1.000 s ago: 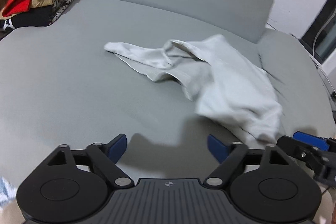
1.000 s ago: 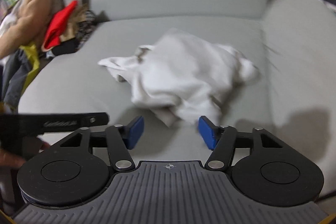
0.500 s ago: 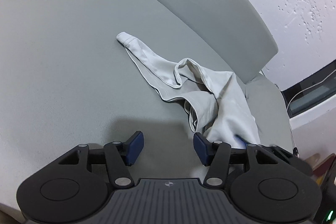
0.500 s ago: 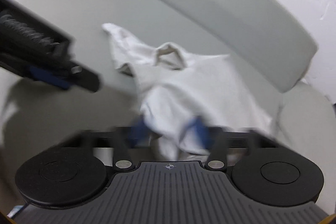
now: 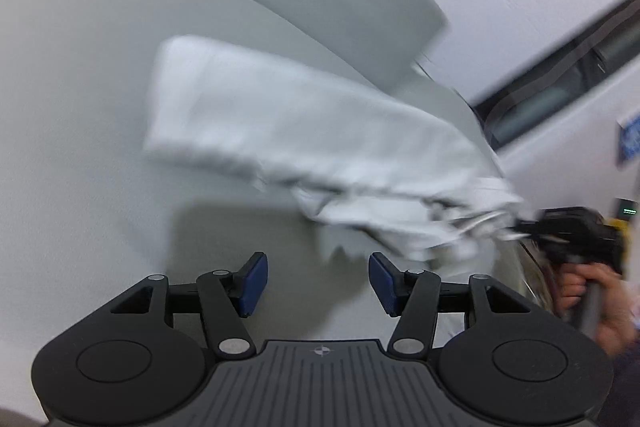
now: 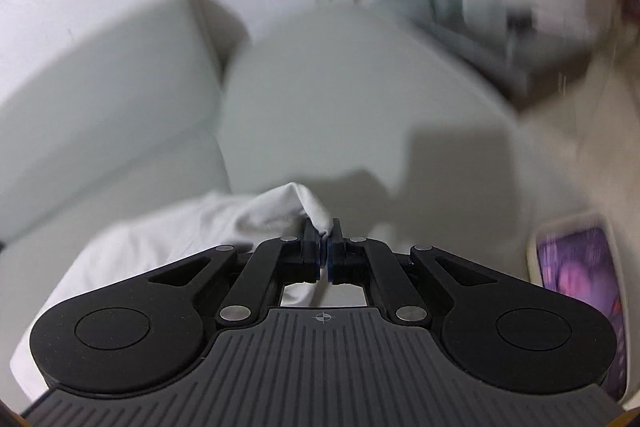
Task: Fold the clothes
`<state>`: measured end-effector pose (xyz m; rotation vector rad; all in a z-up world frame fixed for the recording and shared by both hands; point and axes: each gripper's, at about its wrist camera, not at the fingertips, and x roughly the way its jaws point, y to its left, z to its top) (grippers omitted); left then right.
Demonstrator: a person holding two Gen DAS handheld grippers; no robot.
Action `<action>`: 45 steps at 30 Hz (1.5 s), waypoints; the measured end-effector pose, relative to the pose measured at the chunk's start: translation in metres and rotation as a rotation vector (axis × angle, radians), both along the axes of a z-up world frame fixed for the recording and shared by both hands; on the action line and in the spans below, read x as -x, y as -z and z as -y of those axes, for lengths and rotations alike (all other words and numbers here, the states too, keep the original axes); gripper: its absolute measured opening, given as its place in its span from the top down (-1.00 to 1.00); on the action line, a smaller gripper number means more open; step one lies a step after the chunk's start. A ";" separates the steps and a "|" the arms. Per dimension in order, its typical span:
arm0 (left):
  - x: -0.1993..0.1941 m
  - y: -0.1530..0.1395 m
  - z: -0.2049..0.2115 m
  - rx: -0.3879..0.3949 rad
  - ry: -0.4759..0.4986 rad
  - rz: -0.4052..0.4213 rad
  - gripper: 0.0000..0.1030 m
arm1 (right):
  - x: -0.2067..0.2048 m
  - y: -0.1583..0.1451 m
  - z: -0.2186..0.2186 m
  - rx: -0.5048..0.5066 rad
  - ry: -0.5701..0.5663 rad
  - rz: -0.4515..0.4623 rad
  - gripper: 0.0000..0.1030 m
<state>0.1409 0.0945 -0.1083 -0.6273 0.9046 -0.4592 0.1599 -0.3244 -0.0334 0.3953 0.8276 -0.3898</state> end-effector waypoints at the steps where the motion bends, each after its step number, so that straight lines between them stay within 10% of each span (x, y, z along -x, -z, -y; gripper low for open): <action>1: -0.001 0.002 0.008 0.012 0.016 -0.010 -0.03 | 0.006 0.007 0.006 -0.020 -0.004 -0.019 0.68; 4: -0.005 0.008 0.026 0.070 0.024 -0.054 -0.01 | 0.028 0.020 0.019 -0.075 -0.006 -0.031 0.20; 11: 0.016 0.023 0.050 0.296 -0.268 -0.174 0.01 | 0.092 0.042 0.006 -0.412 -0.175 0.151 0.18; 17: 0.021 0.033 0.050 0.321 -0.489 -0.217 0.31 | 0.115 0.055 0.001 -0.399 -0.239 0.258 0.21; 27: -0.005 0.040 0.060 0.257 -0.483 -0.211 0.48 | 0.111 0.067 0.023 -0.544 -0.185 0.280 0.20; 29: -0.010 0.038 0.062 0.218 -0.458 -0.221 0.90 | 0.104 0.072 0.019 -0.545 -0.175 0.273 0.21; 32: -0.006 0.024 0.060 0.182 -0.419 -0.217 0.97 | 0.105 0.070 0.014 -0.502 -0.175 0.252 0.21; 45: 0.101 -0.103 -0.013 0.021 -0.238 0.152 0.98 | 0.162 0.030 -0.044 -0.360 -0.352 0.197 0.06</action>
